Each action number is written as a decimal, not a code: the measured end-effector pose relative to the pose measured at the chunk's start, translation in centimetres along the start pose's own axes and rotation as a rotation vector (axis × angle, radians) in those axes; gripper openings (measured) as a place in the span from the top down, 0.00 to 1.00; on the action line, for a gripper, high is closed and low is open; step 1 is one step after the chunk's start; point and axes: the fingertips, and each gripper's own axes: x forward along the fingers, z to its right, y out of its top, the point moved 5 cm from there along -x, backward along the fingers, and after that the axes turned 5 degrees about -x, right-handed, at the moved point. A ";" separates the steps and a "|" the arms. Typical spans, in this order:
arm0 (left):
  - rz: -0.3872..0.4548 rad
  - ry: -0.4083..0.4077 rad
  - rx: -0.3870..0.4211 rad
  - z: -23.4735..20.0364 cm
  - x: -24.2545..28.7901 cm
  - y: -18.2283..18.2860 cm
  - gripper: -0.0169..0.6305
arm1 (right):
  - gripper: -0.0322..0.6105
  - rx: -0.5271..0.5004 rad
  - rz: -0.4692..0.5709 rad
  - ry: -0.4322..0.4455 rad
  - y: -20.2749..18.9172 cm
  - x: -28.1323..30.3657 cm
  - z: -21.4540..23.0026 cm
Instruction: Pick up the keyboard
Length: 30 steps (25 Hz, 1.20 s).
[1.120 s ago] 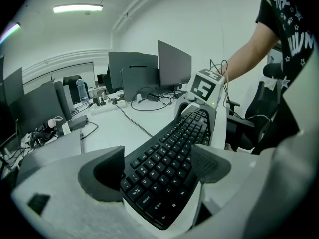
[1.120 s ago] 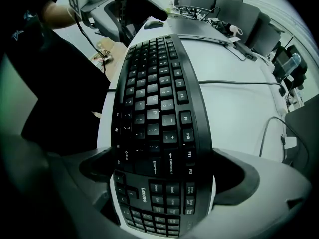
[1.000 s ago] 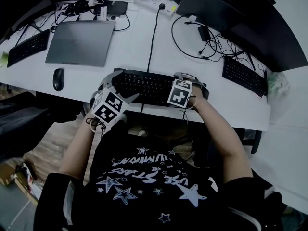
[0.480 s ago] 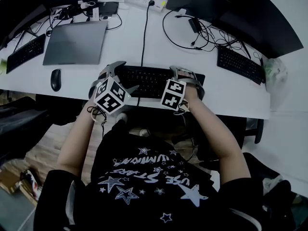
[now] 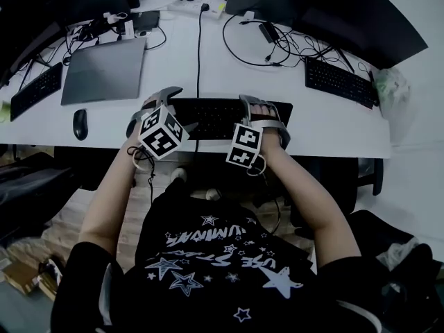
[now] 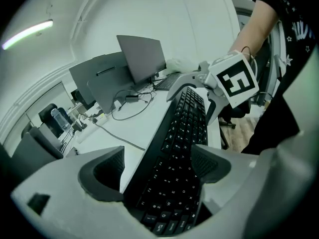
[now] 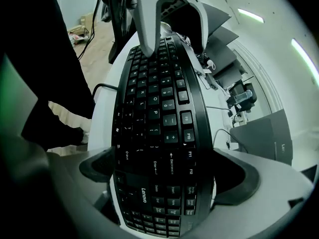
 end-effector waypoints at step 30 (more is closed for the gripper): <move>-0.608 -0.328 0.437 4.6 4.6 -1.4 0.38 | 0.06 -0.048 0.033 -0.377 -0.4 -2.5 -2.6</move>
